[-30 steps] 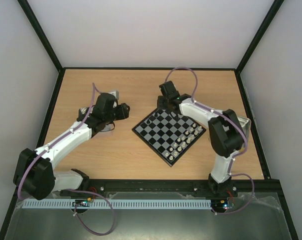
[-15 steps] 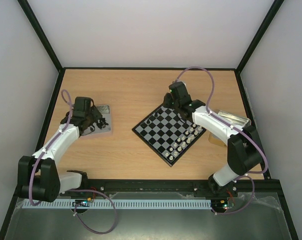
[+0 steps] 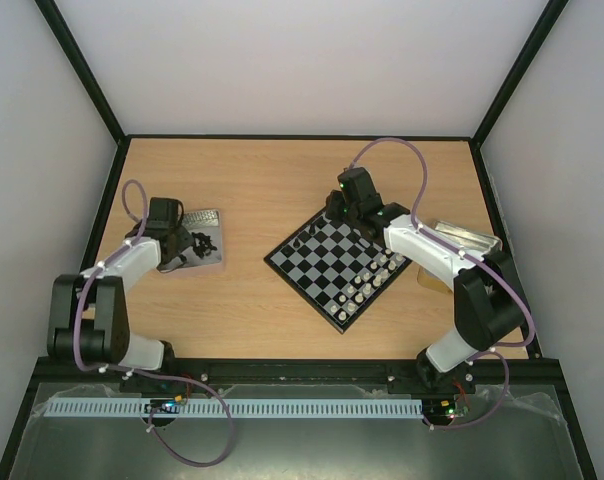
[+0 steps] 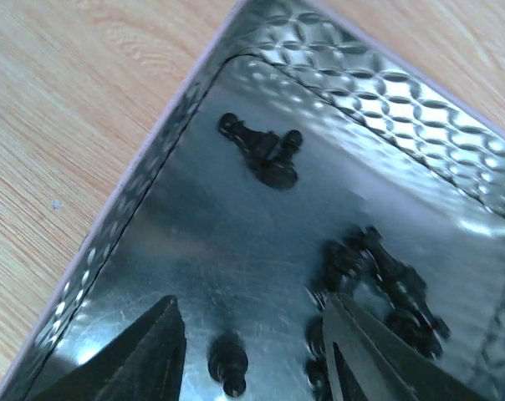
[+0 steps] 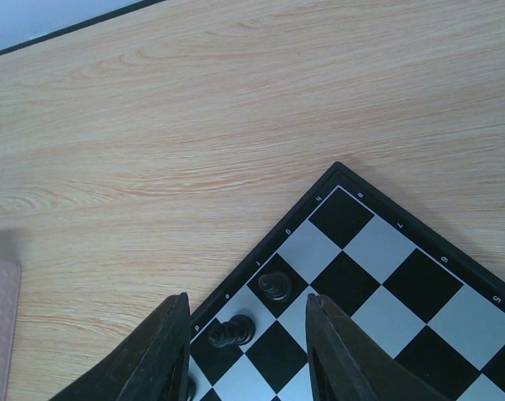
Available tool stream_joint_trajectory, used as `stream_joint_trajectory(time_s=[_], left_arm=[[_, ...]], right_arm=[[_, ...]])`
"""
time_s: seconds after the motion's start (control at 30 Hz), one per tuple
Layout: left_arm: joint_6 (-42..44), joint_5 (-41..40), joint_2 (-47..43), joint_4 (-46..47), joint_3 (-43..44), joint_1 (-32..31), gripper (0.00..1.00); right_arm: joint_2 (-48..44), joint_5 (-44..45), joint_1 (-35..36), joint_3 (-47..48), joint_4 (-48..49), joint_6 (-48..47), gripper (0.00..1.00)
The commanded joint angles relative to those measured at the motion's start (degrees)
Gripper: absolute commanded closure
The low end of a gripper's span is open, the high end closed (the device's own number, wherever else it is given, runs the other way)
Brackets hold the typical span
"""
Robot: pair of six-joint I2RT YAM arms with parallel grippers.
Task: Set up the chess pieces on the board
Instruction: Pick up the chess piece from the storage box.
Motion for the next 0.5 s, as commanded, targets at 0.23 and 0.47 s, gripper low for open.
stream_joint_trajectory(time_s=[0.23,0.47], left_arm=[[-0.9,-2.1,13.0,6.3,6.3,1.8,0.58],[-0.9,-4.1,17.3,6.6,9.0,2.1,0.56]], right_arm=[[-2.1,-0.8,0.2,-1.4,1.5,1.0,0.63],[-1.6,-1.5,0.3,-1.3,1.8,1.1,0.63]])
